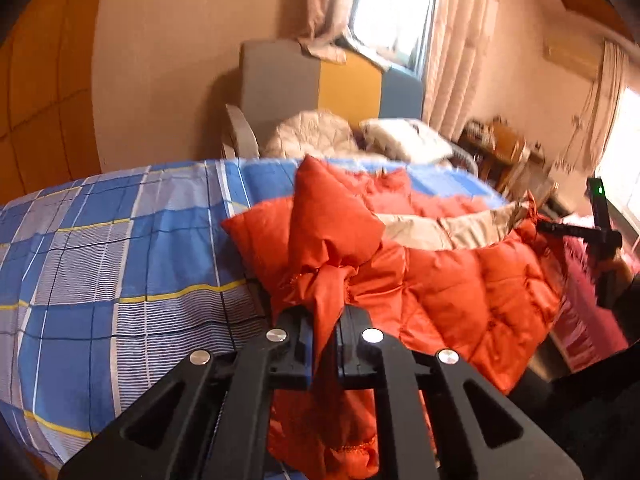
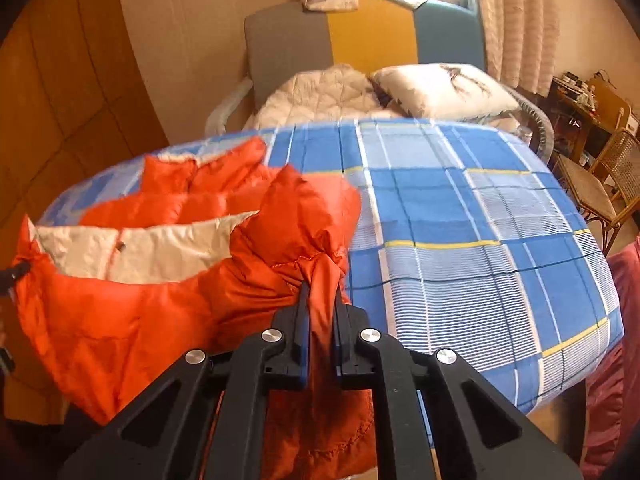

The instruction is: Fold large clothes

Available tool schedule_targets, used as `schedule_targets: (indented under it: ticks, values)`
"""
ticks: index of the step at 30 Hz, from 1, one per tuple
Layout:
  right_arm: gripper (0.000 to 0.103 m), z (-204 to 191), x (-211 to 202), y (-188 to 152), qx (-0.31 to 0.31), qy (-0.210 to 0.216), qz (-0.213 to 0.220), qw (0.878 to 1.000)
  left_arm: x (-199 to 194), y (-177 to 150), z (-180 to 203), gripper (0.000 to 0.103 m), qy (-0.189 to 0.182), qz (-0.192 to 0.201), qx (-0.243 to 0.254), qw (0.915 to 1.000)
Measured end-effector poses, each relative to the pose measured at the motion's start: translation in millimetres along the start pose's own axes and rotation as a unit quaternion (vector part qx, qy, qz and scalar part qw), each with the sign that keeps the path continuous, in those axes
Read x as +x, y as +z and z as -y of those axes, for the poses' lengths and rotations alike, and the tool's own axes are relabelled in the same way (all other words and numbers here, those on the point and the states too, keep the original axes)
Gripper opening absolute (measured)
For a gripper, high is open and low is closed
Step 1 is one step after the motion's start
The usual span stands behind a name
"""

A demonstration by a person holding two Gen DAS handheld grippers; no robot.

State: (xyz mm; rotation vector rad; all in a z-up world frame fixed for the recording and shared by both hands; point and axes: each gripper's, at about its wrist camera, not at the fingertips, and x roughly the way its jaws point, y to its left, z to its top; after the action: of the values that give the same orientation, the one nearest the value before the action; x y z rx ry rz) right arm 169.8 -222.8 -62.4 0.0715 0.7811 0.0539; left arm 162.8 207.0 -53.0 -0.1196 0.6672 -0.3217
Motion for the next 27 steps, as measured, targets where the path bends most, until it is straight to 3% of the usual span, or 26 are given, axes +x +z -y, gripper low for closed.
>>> schedule_targets:
  ticks: [6,14,20,27]
  values:
    - [0.005,1,-16,24,0.024,0.007,0.047,0.999,-14,20,-10,0.006,-0.007,0.052,-0.029,0.9982]
    - [0.005,1,25,81,0.046,-0.002,0.067,0.997,28,75,-29,0.006,0.023,0.068,-0.044,0.9965]
    - [0.004,4,76,123,0.057,-0.024,0.060,0.996,85,111,-51,0.006,0.057,0.046,-0.063,0.9953]
    - [0.004,13,146,125,0.071,-0.051,0.005,0.996,157,113,-74,0.009,0.102,-0.018,-0.103,0.9893]
